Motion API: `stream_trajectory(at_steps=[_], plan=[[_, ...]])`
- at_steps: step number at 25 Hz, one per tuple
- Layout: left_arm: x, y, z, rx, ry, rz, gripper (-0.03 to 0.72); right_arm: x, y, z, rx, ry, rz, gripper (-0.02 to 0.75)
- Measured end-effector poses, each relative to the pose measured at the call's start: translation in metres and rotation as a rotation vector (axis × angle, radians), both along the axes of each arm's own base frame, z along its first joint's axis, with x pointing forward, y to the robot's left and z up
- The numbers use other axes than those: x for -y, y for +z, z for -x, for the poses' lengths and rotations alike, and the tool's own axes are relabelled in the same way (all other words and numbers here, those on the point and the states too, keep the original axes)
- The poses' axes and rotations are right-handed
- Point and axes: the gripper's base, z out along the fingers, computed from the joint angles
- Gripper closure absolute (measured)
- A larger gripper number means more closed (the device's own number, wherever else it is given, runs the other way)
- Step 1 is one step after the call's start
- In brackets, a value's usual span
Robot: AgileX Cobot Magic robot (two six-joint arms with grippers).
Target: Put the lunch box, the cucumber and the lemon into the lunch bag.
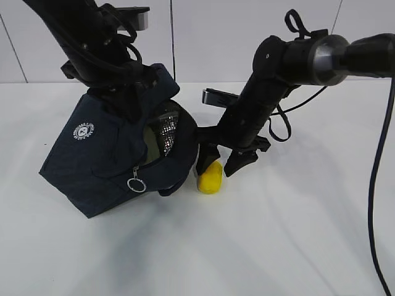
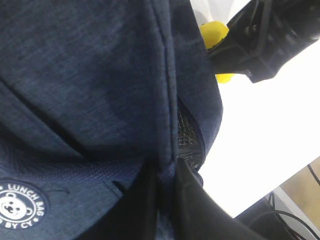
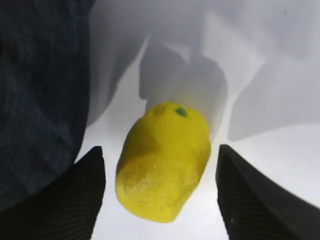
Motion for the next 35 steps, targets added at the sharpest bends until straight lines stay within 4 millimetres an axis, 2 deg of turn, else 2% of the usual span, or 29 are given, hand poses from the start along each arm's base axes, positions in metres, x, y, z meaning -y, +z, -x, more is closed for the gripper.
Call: stream_trajectory(at_steps=[7,14,16,22,27,30,35], plan=[[0.000,0.000,0.000,0.001,0.000,-0.002,0.669,-0.002,0.000,-0.002,0.018,-0.020,-0.020,0.222],[0.000,0.000,0.000,0.001,0.000,-0.002,0.669,-0.002,-0.009,-0.002,-0.008,-0.020,-0.016,0.223],[0.000,0.000,0.000,0.001,0.000,-0.002,0.669,-0.002,-0.009,-0.002,-0.008,-0.021,-0.017,0.241],[0.000,0.000,0.000,0.001,0.000,-0.002,0.669,-0.002,-0.009,-0.001,-0.021,-0.015,-0.016,0.360],[0.000,0.000,0.000,0.001,0.000,-0.002,0.669,0.004,-0.008,-0.001,-0.034,-0.001,0.005,0.386],[0.000,0.000,0.000,-0.001,-0.001,-0.003,0.669,0.013,0.009,-0.009,0.012,-0.017,-0.003,0.387],[0.000,0.000,0.000,-0.001,-0.001,-0.003,0.669,0.032,0.057,-0.020,0.110,-0.039,-0.072,0.387]])
